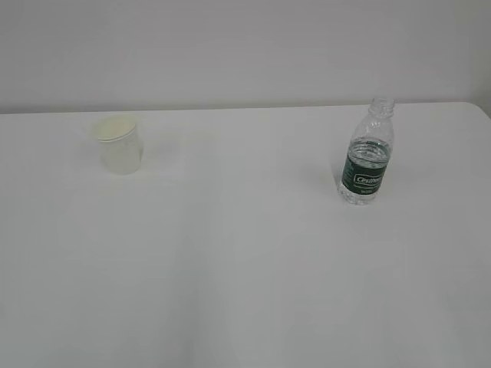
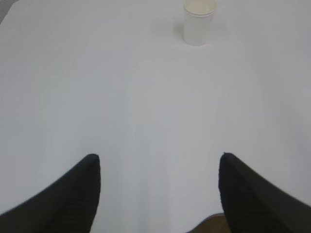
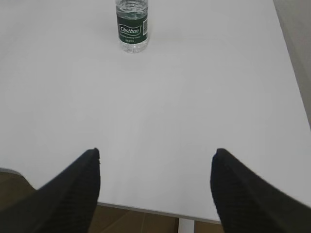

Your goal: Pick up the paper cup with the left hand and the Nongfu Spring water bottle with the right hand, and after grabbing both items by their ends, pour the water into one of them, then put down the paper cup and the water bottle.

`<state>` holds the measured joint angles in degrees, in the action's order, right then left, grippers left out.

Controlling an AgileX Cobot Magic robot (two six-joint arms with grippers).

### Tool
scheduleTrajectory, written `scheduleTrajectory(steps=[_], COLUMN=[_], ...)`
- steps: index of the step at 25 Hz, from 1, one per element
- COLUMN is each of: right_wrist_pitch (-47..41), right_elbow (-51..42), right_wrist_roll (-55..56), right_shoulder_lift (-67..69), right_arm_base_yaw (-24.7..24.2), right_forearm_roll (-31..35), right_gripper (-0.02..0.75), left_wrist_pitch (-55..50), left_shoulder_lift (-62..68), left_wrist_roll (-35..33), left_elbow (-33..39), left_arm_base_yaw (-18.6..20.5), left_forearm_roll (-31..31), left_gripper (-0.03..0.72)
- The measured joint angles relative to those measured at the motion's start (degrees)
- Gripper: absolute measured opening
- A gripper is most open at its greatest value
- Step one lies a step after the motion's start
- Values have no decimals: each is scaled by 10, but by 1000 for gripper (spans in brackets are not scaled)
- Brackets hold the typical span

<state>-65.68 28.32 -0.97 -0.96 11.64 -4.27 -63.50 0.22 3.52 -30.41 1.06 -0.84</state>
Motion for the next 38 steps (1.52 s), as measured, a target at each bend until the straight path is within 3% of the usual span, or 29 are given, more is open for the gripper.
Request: scheduleTrajectory(steps=[13,21,29,38], right_wrist_pitch=[0,0,14,62], right_elbow=[0,13,15,41], right_wrist_roll=[0,0,4,19], right_shoulder_lift=[0,0,7,55], right_arm_base_yaw=[0,0,0,0], right_forearm_roll=[-9,-1,1,7], right_gripper=[544,544,544,544], left_wrist_pitch=[8,16,114,186], left_shoulder_lift=[0,78,207,241], left_wrist_roll=[0,0,0,-19], left_elbow=[0,-73,-116,-124], left_arm_base_yaw=[0,0,0,0], left_forearm_roll=[-41,-58,-96,-109], left_gripper=[485,482,482,473])
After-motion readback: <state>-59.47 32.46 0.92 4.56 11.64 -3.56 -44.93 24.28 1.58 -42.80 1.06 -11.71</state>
